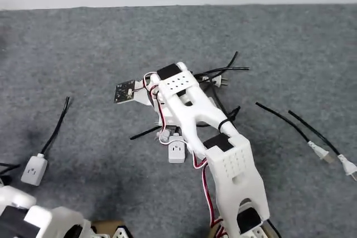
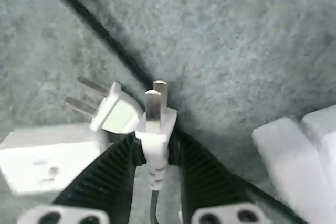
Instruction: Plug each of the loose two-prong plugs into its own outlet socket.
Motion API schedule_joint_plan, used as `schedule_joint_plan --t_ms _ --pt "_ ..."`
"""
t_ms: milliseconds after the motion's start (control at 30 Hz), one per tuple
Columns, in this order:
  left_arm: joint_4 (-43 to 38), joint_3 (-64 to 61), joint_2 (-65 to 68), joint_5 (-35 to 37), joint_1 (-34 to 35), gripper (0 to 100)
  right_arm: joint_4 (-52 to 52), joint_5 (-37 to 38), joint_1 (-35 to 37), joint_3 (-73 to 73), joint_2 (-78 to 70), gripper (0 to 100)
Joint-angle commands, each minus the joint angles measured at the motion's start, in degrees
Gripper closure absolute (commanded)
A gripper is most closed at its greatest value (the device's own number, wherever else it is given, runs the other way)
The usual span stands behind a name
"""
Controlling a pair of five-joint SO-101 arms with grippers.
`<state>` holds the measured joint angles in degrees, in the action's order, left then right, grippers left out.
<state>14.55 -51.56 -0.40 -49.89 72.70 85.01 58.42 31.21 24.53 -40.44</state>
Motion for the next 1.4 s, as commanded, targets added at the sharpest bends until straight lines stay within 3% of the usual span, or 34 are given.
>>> schedule_joint_plan --t_ms 0,167,333,500,600,767,967,1067,1233,1367 --pt "10.46 3.74 -1.67 0.79 -4.48 65 6.55 0.35 -0.48 4.57 6.29 99.0" --pt "38.77 17.80 -7.82 10.55 -11.16 65 14.20 -2.99 -1.01 9.49 13.93 99.0" --pt "64.18 30.20 -10.46 11.78 -22.42 65 18.07 -5.54 -3.65 11.16 22.64 99.0" --pt "78.95 36.70 -10.99 11.78 -35.60 65 18.15 -9.93 -8.48 10.90 32.22 99.0" --pt "82.37 37.49 -10.99 12.31 -43.78 65 18.15 -10.99 -12.35 6.59 37.23 99.0" --pt "82.02 37.58 -10.55 22.95 -57.93 65 17.89 -10.99 -20.97 -2.55 43.56 99.0" --pt "80.88 37.41 -10.46 30.42 -77.01 65 17.45 -11.43 -36.53 -8.44 44.88 99.0" --pt "80.88 37.49 -10.46 32.62 -84.66 65 12.18 -11.43 -45.58 -14.42 44.88 99.0" --pt "76.92 36.79 -10.37 40.62 -91.08 65 -1.89 -11.08 -57.01 -26.37 44.88 99.0" --pt "69.19 32.48 -10.37 45.80 -91.96 65 -11.03 -10.90 -60.88 -35.52 44.88 99.0"
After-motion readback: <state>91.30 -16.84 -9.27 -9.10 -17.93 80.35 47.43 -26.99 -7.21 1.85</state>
